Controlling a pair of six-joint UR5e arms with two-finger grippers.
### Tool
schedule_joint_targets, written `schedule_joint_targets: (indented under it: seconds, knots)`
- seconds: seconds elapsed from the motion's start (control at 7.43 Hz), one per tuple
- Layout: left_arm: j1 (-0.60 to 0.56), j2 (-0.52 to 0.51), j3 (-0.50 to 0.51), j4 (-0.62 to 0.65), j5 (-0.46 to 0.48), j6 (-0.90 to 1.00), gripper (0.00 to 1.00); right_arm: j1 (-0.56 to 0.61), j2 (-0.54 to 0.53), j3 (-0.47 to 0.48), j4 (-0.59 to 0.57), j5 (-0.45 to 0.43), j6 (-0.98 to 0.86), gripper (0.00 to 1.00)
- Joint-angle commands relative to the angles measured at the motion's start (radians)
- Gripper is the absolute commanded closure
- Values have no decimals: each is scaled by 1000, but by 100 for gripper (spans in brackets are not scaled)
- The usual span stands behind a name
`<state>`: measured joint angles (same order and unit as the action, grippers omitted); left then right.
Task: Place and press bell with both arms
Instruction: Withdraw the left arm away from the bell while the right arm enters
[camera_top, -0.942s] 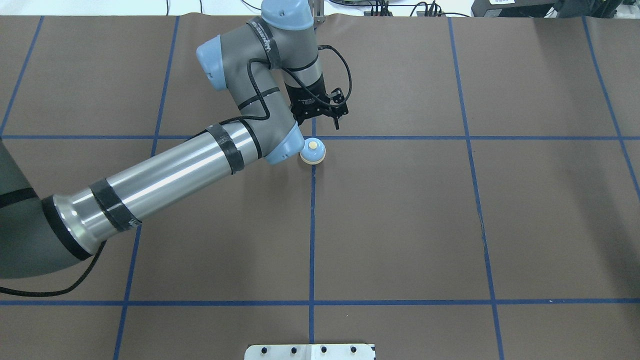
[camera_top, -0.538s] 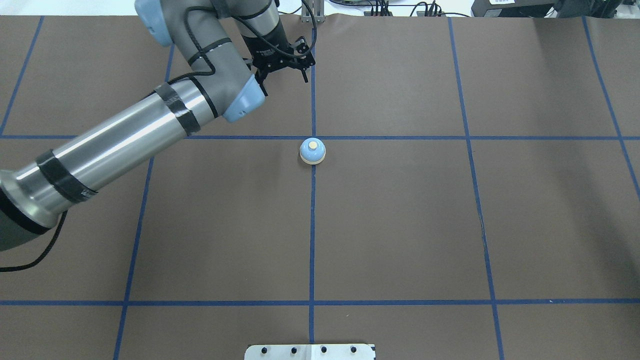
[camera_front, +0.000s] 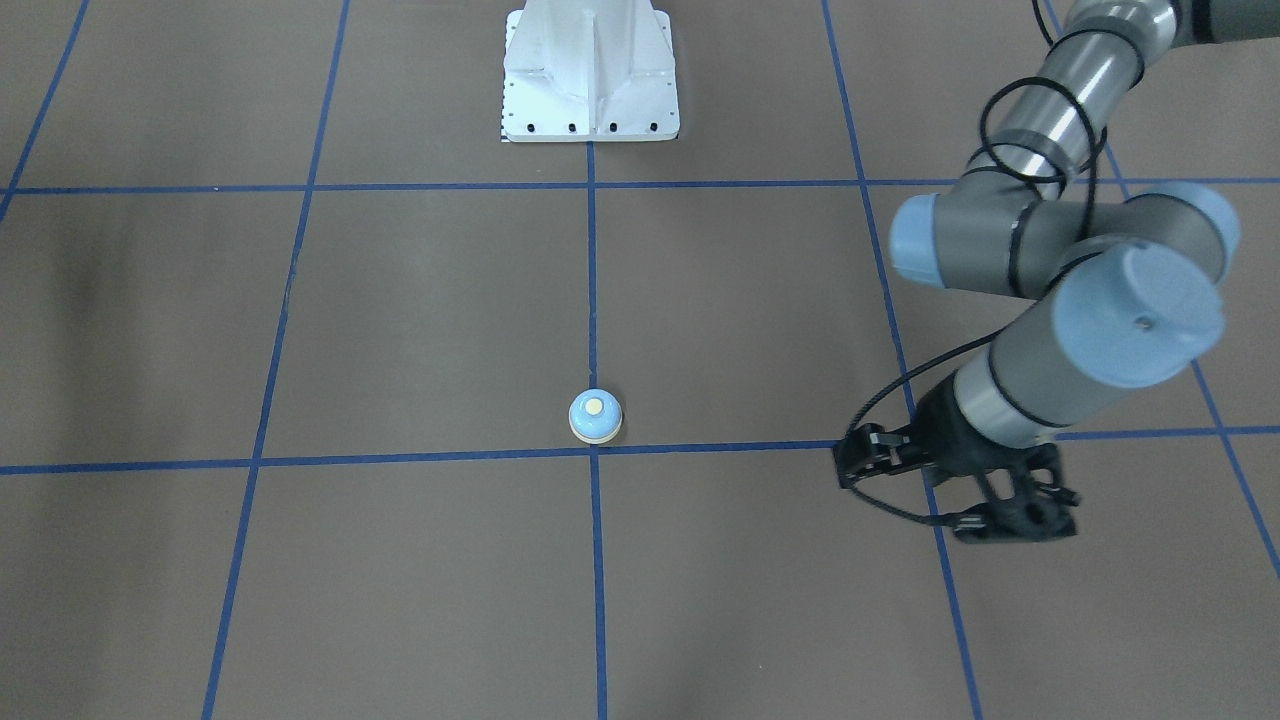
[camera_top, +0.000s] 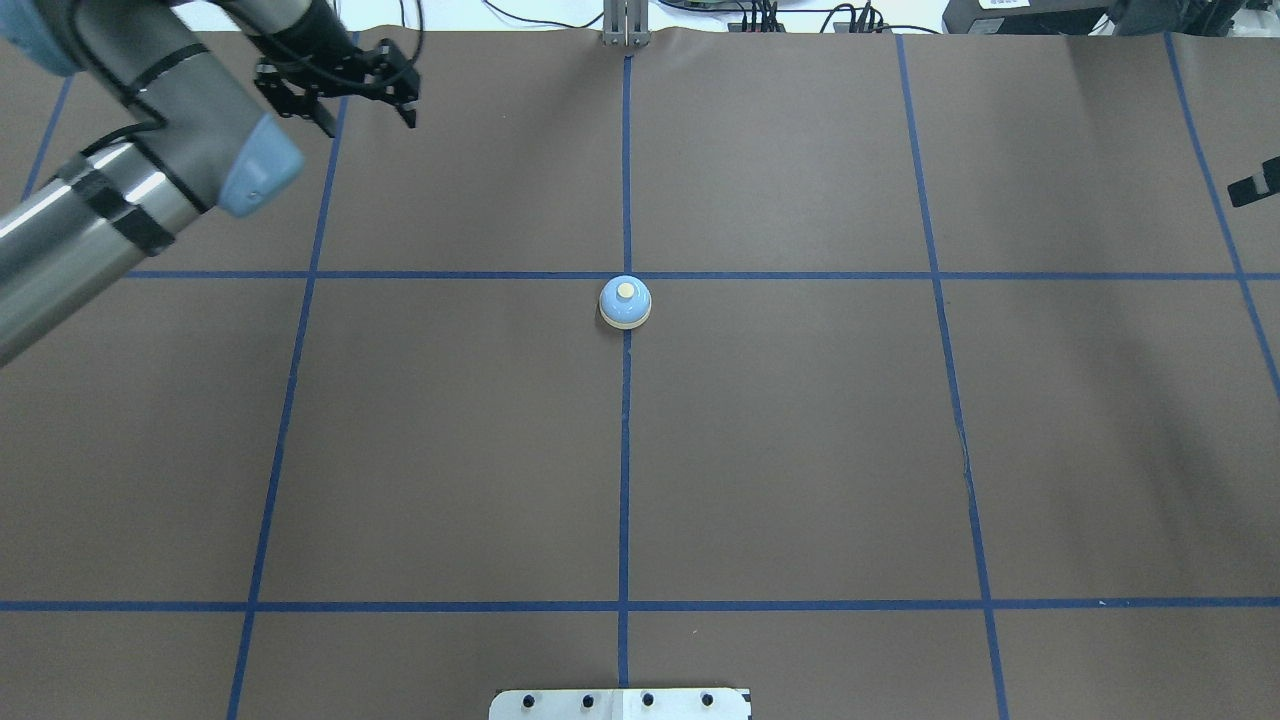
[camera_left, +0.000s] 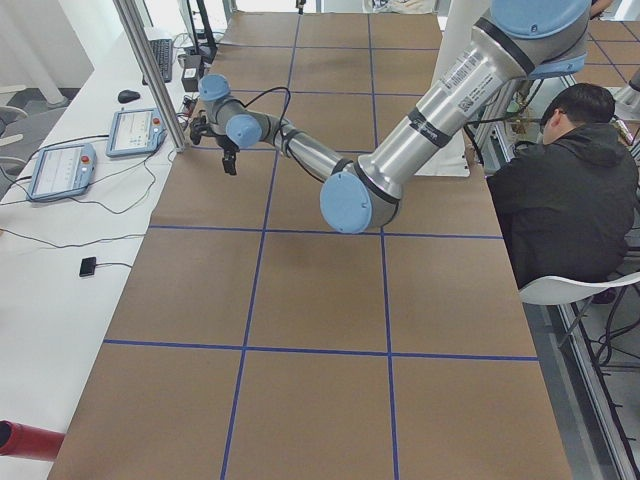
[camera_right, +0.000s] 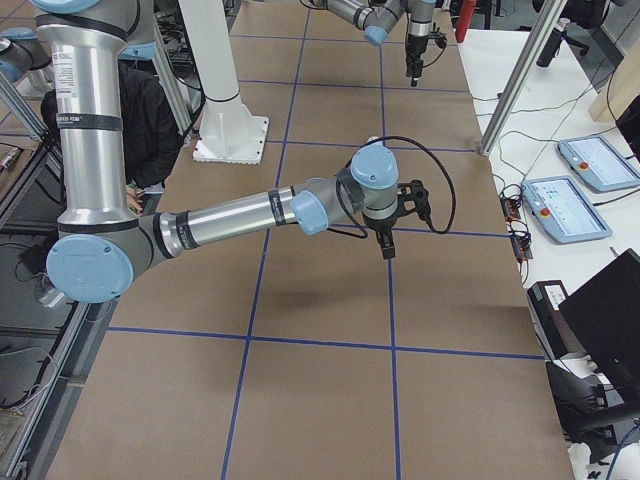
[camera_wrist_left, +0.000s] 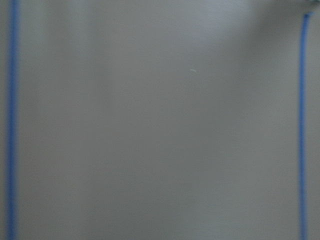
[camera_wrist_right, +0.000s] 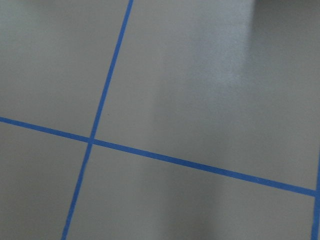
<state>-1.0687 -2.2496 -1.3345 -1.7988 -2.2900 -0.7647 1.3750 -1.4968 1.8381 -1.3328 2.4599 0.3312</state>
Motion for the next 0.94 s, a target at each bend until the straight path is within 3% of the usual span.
schedule_joint_targets:
  seconds: [0.0, 0.27, 0.54, 0.81]
  knots:
    - [-136, 256, -141, 1, 3, 317, 0, -120, 87, 1, -3, -37, 156, 0]
    - [-258, 431, -189, 1, 4, 570, 0, -253, 189, 1, -40, -117, 315, 0]
    - [-364, 568, -193, 1, 30, 741, 0, -328, 390, 7, -300, -203, 328, 0]
    - [-471, 601, -195, 169, 34, 946, 0, -445, 460, 13, -347, -294, 412, 0]
